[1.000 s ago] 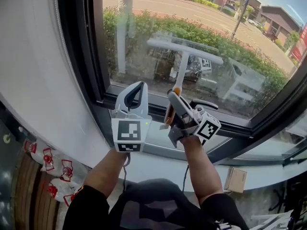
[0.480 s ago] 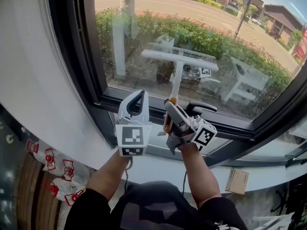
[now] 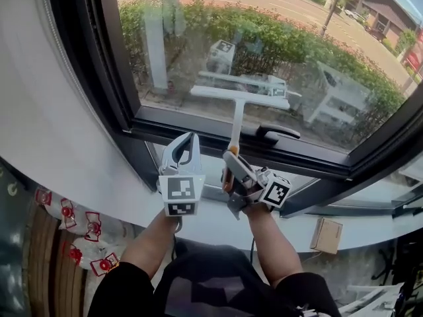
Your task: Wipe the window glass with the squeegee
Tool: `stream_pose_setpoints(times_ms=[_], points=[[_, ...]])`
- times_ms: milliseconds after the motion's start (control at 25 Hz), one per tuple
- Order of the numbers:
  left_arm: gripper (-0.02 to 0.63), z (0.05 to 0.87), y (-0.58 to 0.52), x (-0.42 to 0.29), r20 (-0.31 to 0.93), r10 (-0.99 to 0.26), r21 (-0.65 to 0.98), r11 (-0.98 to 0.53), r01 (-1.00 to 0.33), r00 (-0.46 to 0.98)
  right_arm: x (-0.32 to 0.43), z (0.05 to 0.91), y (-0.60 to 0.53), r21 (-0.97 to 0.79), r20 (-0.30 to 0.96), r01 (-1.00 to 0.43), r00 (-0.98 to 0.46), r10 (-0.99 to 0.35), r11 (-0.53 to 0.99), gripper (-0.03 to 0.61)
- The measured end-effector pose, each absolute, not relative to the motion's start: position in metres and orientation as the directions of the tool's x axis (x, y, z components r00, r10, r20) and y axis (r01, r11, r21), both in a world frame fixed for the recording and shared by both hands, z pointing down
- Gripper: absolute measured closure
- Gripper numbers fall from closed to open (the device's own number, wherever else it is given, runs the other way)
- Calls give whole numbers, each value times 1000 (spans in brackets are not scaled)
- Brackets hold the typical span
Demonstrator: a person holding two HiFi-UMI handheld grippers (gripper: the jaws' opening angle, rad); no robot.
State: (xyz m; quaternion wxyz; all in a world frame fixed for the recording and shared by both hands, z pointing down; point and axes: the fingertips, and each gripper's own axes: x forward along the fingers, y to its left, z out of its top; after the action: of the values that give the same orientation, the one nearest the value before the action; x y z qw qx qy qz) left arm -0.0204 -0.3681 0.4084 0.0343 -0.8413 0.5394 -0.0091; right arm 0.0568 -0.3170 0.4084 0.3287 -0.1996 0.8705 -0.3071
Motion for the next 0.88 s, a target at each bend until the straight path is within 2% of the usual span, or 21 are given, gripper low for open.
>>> stream_pose_setpoints(times_ms=[200, 600, 880], points=[[595, 431, -365, -18, 26, -908, -29, -419, -907, 419, 59, 433, -311, -711, -420, -140, -702, -576, 689, 529], [595, 465, -360, -17, 94, -907, -60, -416, -907, 410, 68, 463, -303, -739, -365, -171, -711, -601, 652, 529], [595, 446, -351, 2, 62, -911, -37, -410, -911, 408, 77, 439, -290, -678, -389, -195, -723, -571, 709, 531]])
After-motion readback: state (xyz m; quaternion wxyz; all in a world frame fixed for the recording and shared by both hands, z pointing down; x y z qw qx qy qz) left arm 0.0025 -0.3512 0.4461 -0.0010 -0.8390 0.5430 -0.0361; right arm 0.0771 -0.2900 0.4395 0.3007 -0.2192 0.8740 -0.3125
